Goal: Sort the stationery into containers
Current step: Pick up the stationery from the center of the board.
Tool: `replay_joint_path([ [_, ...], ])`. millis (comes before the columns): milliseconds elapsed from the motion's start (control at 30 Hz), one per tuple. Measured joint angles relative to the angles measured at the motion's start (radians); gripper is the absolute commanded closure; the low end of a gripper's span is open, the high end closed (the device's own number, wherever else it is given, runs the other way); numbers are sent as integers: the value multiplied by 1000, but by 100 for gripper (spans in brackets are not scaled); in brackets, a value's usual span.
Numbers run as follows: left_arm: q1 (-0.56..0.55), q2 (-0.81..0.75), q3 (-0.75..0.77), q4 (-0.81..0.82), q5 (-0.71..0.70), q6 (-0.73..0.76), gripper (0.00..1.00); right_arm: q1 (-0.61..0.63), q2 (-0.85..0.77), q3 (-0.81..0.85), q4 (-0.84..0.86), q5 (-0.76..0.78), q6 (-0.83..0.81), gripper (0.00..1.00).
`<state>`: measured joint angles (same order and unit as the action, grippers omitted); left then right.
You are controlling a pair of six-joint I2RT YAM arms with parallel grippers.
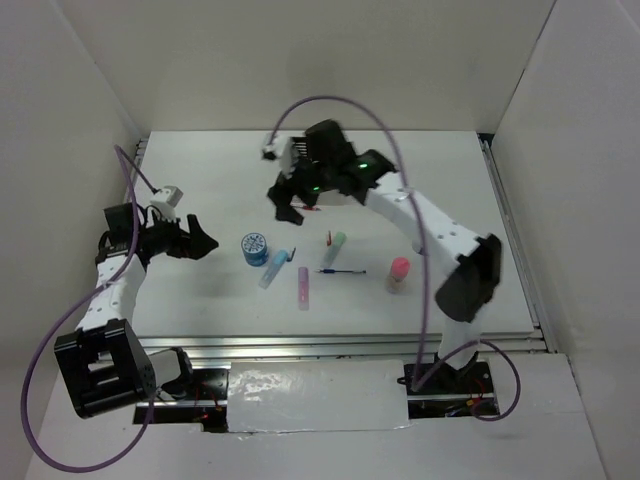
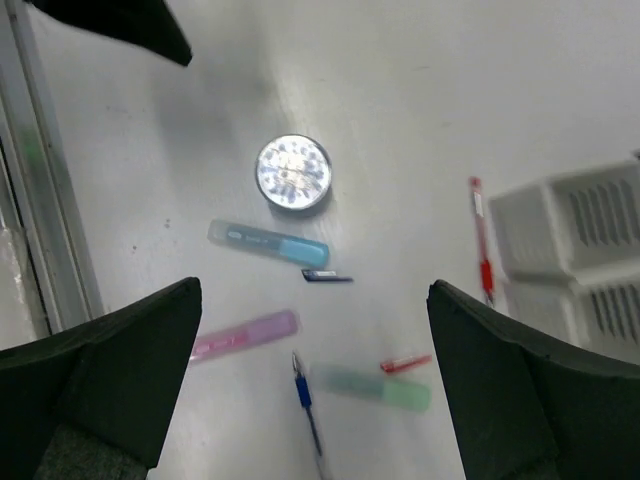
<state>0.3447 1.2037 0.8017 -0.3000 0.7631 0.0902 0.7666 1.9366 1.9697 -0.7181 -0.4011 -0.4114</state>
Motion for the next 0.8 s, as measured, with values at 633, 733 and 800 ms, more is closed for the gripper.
replay_joint_path([
  [633,-282,148,-206,402,80,173,1,-840,-697,-616,-144,-228,139,0],
  [733,-305,211,-186,405,77,174,1,-862,-739,-650,-142,-269,154,0],
  [800,-315,239,-168,404,68,174,1,-872,-755,-665,-142,-284,161,0],
])
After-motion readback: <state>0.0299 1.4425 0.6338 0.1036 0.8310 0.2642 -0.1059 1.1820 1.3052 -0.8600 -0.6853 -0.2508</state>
